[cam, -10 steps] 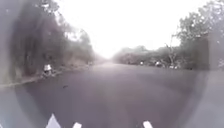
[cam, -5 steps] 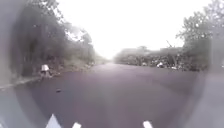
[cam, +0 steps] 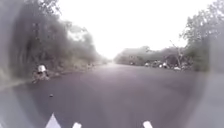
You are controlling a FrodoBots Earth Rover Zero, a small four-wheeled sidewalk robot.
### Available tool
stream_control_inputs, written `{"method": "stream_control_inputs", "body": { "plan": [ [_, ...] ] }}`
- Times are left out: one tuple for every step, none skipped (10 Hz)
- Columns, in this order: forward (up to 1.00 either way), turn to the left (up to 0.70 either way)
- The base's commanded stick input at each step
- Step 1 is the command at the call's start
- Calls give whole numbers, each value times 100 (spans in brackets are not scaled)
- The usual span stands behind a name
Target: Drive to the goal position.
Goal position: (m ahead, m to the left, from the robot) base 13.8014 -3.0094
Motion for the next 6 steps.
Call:
{"method": "stream_control_inputs", "body": {
  "plan": [
    [70,0],
    [70,0],
    [70,0],
    [70,0],
    [70,0],
    [70,0]
  ]
}}
